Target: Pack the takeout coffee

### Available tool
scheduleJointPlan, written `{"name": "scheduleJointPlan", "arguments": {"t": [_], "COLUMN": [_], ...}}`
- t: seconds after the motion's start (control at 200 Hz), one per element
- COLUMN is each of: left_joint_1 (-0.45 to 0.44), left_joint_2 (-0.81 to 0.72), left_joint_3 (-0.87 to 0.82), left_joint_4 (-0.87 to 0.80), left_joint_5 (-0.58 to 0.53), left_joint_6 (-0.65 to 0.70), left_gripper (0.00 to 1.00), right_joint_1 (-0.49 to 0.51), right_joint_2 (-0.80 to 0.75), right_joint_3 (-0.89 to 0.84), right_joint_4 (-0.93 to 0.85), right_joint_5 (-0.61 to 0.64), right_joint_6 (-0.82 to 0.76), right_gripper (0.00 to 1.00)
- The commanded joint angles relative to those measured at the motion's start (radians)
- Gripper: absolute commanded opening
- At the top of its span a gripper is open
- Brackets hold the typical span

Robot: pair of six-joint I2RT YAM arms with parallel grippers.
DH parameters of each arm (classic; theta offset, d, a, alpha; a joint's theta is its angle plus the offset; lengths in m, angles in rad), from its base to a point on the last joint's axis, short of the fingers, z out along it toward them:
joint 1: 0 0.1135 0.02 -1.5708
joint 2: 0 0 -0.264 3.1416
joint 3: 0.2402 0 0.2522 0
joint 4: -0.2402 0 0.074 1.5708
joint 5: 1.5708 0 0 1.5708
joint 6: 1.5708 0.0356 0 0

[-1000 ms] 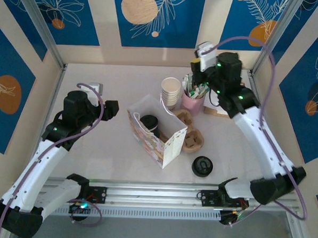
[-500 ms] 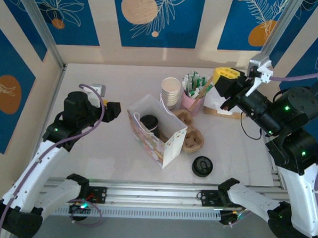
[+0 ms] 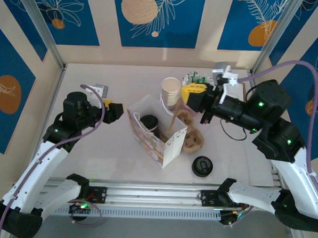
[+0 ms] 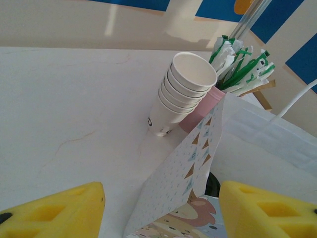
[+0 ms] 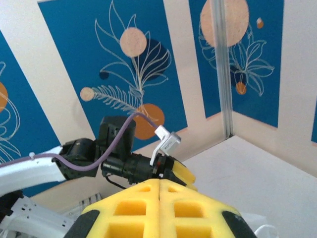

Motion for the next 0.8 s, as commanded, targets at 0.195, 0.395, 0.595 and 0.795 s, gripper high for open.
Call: {"name": "scheduleJointPlan", "arguments": {"t": [0.195, 0.395, 0.595, 0.795], "left_joint_1": [0.007, 0.007, 0.007, 0.007], "left_joint_2": [-0.008, 0.0, 0.005, 0.012], "left_joint_3": [-0.009, -0.008, -0.007, -0.006], "left_joint_4": [0.035, 0.031, 0.029, 0.025], "left_joint_5": [0.04, 0.038, 0.032, 0.026], "left_joint_6": [-0.013, -0.011, -0.014, -0.016], "left_gripper": [0.63, 0.63, 0.64, 0.65], "right_joint_1": [0.049, 0.062, 0.067, 0.068], "right_joint_2": [0.094, 0.07, 0.065, 0.053], "right_joint_3": [-0.119, -0.255, -0.285, -0.261], "right_joint_4": [0.04, 0.089, 0.057, 0.051], "right_joint_5": [0.048, 0.025, 0.046, 0.092], "right_joint_6": [-0.1, -0.138, -0.161, -0.179], "right_gripper": [0.0, 0.01, 0.24, 0.3]}}
